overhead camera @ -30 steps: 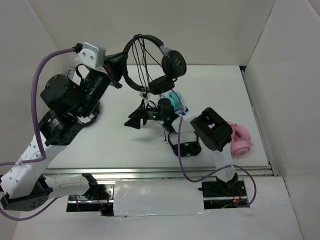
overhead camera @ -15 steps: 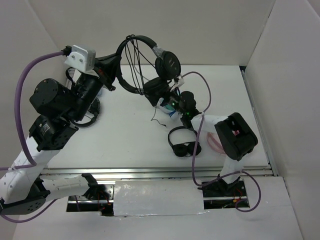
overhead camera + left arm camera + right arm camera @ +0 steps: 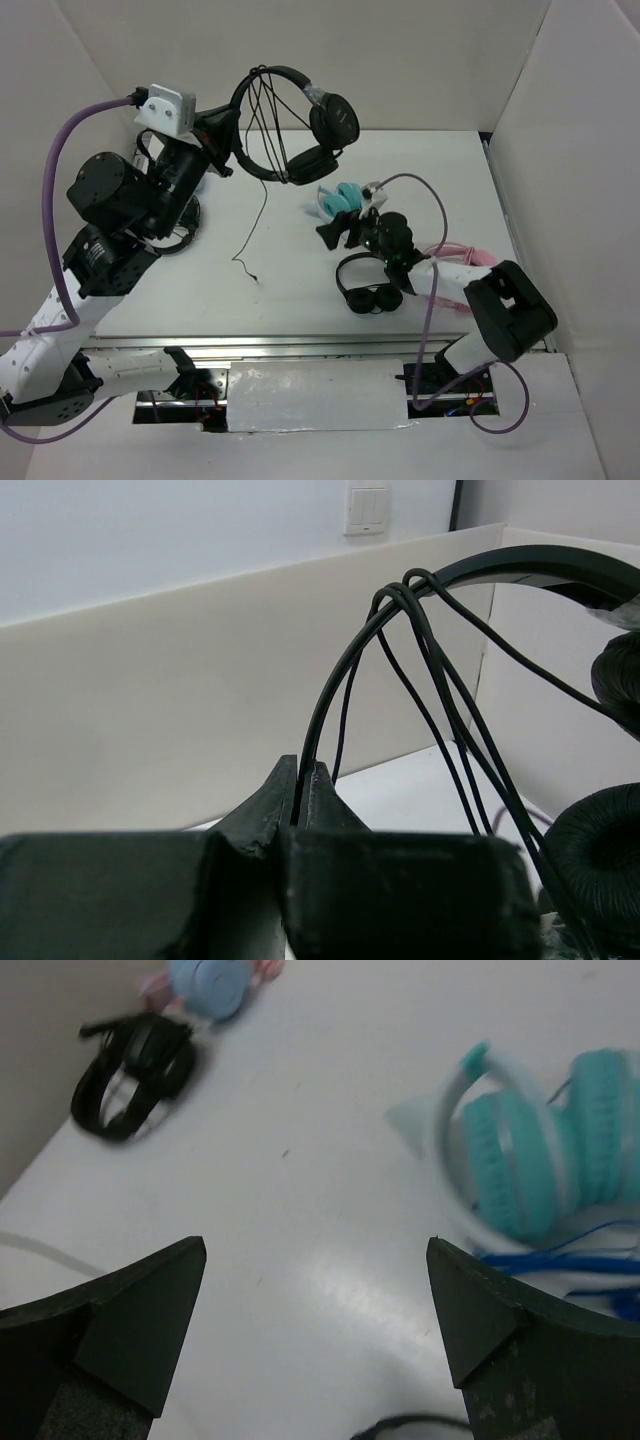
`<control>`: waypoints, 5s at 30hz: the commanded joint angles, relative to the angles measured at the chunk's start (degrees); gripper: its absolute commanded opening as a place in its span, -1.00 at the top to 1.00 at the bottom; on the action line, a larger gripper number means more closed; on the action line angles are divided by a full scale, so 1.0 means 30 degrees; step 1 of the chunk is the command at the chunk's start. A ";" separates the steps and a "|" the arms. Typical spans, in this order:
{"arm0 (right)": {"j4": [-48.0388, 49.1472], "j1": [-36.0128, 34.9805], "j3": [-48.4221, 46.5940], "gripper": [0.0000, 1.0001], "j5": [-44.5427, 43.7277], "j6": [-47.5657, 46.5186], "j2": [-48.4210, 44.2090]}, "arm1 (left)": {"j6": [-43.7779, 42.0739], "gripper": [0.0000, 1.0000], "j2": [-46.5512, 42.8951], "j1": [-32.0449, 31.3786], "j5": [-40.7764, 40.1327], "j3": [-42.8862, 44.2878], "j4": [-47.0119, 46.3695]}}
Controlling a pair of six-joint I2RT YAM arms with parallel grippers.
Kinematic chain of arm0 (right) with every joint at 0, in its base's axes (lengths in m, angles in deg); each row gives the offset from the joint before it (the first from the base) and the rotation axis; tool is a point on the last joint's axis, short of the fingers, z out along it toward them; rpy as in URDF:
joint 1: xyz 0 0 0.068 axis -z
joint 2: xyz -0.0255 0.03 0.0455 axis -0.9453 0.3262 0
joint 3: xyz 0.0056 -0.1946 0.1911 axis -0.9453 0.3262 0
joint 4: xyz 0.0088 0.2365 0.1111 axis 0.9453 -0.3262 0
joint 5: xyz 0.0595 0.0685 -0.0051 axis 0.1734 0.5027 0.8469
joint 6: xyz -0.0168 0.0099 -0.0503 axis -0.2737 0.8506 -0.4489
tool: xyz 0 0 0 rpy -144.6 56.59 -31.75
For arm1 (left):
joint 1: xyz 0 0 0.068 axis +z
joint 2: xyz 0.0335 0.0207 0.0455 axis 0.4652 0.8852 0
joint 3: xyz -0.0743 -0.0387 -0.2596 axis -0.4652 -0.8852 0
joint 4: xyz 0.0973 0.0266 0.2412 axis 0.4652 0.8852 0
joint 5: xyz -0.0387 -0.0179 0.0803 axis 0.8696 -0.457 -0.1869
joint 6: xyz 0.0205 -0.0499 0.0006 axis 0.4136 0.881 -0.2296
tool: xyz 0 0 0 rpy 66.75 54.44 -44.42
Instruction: Wrap the headphones
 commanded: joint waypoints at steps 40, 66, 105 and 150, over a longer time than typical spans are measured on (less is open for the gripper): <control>0.2645 -0.5598 0.3639 1.00 0.4442 0.2426 0.0823 | -0.1778 1.00 0.2112 0.0076 -0.3833 0.3616 -0.1375; -1.5075 -1.2248 0.1039 1.00 -1.4362 -0.1050 -1.2069 | 0.4079 1.00 0.9409 1.3818 -0.1373 0.0311 -0.4276; -1.1912 0.1401 -1.2615 1.00 0.4554 -1.3247 -0.2057 | 0.1469 1.00 0.1207 -0.6157 -0.2865 -1.9819 -0.8849; 0.6450 -0.1820 -0.0752 1.00 0.9714 -0.0118 0.1139 | 0.3991 1.00 0.0590 -0.1038 -0.9314 -0.9363 -0.8908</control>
